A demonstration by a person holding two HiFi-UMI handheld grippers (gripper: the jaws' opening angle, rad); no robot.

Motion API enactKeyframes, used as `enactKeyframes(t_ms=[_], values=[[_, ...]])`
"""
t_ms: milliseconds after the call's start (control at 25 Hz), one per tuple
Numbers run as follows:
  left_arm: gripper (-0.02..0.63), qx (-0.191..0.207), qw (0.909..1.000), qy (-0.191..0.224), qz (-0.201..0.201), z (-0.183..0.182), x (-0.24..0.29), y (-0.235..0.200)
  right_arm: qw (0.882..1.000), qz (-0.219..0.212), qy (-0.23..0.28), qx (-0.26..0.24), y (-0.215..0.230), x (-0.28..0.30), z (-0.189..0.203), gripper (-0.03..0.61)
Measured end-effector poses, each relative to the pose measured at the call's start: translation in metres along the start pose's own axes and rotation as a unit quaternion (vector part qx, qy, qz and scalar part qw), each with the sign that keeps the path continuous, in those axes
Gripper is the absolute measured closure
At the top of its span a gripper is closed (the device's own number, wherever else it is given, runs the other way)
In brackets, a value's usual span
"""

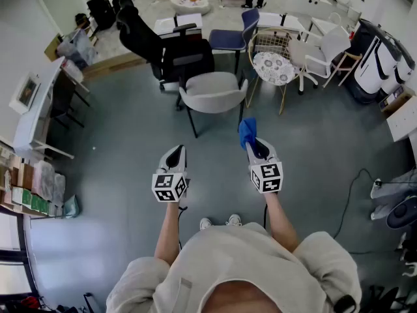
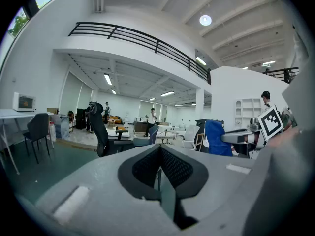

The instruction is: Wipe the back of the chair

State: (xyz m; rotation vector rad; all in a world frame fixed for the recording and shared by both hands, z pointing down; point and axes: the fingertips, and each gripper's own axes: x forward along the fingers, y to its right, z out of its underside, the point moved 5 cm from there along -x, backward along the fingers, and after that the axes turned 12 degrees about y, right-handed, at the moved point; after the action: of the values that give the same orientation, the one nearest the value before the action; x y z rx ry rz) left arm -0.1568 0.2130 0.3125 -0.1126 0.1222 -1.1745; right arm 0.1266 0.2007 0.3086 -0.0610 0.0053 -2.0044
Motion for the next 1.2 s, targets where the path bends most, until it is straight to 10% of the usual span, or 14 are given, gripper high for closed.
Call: enactKeyframes(t_ms=[1200], values=[[0.612,0.008,0.9986,-0.033,-0.040,0.022,0.011,0.061,0.998,-0.059,-0.016,0.025,0.051,-0.015,0.028,0.497]])
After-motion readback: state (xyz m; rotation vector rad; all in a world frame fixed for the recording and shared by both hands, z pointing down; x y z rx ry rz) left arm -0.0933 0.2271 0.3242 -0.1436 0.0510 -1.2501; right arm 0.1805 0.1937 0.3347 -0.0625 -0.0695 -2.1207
